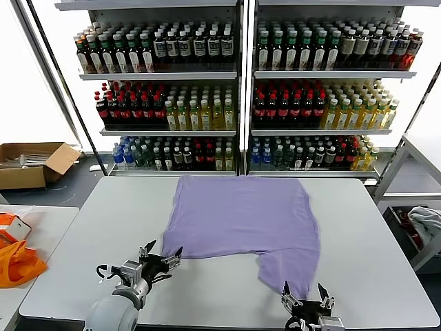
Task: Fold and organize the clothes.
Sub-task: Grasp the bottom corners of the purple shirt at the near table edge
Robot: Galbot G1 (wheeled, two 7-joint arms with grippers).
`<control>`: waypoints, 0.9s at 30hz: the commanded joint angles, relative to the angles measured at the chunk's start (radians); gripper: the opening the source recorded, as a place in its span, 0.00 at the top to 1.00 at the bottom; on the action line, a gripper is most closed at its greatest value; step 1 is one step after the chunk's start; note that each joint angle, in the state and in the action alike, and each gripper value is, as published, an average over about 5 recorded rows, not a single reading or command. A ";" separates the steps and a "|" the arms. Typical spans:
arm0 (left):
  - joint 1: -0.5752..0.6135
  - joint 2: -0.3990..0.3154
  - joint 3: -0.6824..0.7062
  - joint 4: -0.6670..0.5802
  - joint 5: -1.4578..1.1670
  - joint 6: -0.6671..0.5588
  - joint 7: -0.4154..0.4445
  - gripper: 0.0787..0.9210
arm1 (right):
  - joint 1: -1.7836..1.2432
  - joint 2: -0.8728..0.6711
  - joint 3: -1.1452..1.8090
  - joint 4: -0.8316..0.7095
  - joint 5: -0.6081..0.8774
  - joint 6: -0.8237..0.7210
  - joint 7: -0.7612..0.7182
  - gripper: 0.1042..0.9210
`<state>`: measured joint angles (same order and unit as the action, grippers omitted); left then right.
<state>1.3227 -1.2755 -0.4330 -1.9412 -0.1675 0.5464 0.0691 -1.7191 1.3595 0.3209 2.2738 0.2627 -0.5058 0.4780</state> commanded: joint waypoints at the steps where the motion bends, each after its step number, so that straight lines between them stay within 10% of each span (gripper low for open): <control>1: -0.009 0.003 0.002 0.027 -0.002 0.001 0.000 0.12 | 0.002 0.010 -0.004 -0.026 0.002 0.007 0.004 0.12; 19: 0.041 -0.003 0.006 0.011 0.002 0.002 0.008 0.12 | 0.002 0.007 -0.014 -0.062 0.026 0.019 0.015 0.12; 27: 0.046 -0.003 0.010 0.016 0.009 0.000 0.015 0.22 | 0.004 0.010 -0.018 -0.070 0.026 0.028 0.016 0.33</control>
<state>1.3617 -1.2786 -0.4242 -1.9276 -0.1641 0.5435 0.0809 -1.7147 1.3665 0.3042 2.2111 0.2838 -0.4764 0.4924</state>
